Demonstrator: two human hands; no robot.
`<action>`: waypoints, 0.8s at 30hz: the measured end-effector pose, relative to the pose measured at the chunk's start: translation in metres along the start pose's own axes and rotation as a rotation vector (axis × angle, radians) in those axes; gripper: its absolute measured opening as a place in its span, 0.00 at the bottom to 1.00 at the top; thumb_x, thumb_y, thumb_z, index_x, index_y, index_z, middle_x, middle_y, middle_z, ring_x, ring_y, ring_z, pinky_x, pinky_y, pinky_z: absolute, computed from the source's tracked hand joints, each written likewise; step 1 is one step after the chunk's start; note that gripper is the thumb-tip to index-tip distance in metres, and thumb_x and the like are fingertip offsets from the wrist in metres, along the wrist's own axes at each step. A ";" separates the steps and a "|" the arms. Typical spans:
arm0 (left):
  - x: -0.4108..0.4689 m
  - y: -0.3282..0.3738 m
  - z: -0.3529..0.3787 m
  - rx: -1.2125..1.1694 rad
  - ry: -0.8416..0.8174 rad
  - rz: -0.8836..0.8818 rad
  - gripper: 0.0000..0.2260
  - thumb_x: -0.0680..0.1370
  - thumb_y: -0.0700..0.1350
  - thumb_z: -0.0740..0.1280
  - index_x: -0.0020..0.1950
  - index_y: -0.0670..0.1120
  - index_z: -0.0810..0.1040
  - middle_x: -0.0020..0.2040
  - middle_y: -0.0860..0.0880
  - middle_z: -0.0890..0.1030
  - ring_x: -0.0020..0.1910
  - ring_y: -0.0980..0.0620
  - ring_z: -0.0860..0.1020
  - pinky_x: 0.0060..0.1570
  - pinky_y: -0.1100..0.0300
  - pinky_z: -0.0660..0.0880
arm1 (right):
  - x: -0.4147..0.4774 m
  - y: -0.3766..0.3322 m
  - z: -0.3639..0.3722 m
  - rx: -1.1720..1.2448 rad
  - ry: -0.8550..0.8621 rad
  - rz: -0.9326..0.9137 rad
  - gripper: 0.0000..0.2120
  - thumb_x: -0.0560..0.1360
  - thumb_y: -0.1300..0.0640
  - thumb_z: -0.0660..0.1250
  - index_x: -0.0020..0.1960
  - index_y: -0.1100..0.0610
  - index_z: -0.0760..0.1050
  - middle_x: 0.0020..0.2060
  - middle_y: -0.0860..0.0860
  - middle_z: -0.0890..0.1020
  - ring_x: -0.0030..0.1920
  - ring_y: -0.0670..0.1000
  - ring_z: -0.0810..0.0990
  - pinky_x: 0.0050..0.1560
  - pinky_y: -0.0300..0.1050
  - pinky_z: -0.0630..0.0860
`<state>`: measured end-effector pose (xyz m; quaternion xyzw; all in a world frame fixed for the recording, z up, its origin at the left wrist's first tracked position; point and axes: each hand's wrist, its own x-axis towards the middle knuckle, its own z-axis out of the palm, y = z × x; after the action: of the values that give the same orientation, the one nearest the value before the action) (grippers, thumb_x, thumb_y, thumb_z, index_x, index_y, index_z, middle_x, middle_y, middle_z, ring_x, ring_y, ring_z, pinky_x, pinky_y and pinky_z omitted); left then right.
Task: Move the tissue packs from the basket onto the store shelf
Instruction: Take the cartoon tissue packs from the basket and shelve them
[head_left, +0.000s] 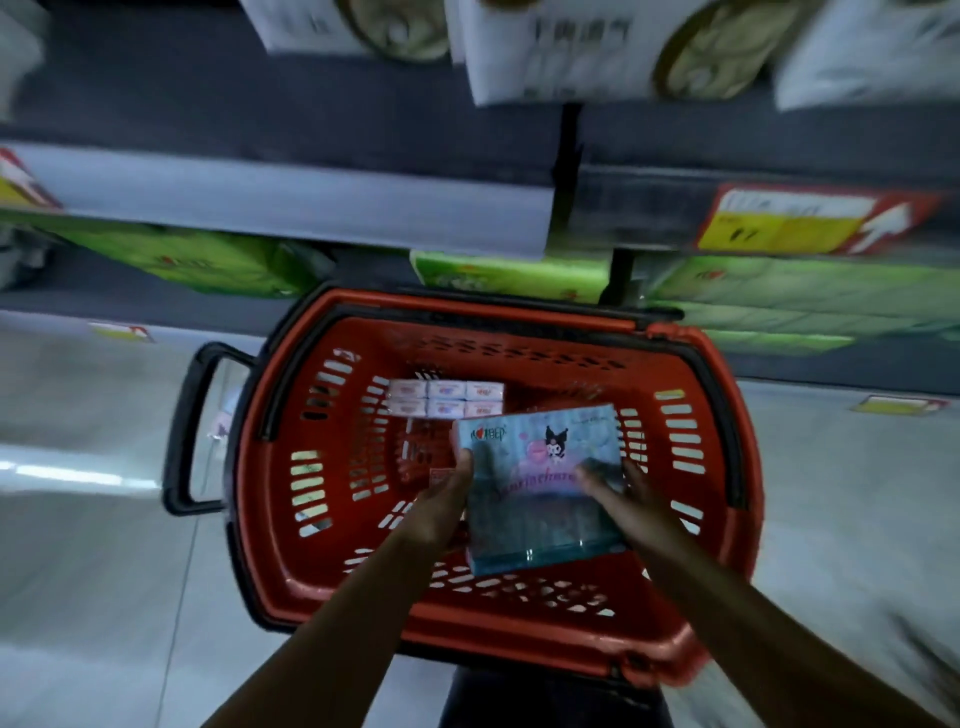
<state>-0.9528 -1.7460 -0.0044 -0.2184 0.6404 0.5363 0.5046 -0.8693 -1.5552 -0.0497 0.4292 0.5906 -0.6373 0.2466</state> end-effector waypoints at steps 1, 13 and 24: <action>-0.010 0.008 -0.001 0.014 0.002 0.016 0.23 0.77 0.63 0.55 0.62 0.51 0.77 0.58 0.46 0.82 0.55 0.45 0.81 0.54 0.48 0.79 | -0.008 -0.008 0.000 -0.037 -0.001 -0.002 0.48 0.55 0.24 0.68 0.68 0.48 0.66 0.63 0.50 0.76 0.59 0.55 0.78 0.61 0.59 0.74; -0.127 0.110 0.006 0.022 0.115 0.181 0.18 0.75 0.57 0.64 0.51 0.44 0.80 0.45 0.45 0.86 0.43 0.48 0.85 0.40 0.55 0.81 | -0.136 -0.119 -0.009 0.053 0.075 -0.217 0.17 0.73 0.46 0.67 0.60 0.49 0.71 0.49 0.41 0.79 0.47 0.40 0.76 0.45 0.38 0.72; -0.247 0.182 0.024 0.066 0.136 0.312 0.23 0.71 0.61 0.65 0.53 0.43 0.81 0.46 0.45 0.86 0.46 0.46 0.85 0.53 0.43 0.79 | -0.242 -0.199 -0.022 0.108 0.141 -0.302 0.11 0.72 0.49 0.70 0.53 0.48 0.76 0.48 0.52 0.84 0.47 0.52 0.83 0.50 0.55 0.80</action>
<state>-0.9947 -1.7285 0.3000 -0.1356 0.7165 0.5707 0.3776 -0.9034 -1.5443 0.2627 0.3921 0.6290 -0.6662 0.0824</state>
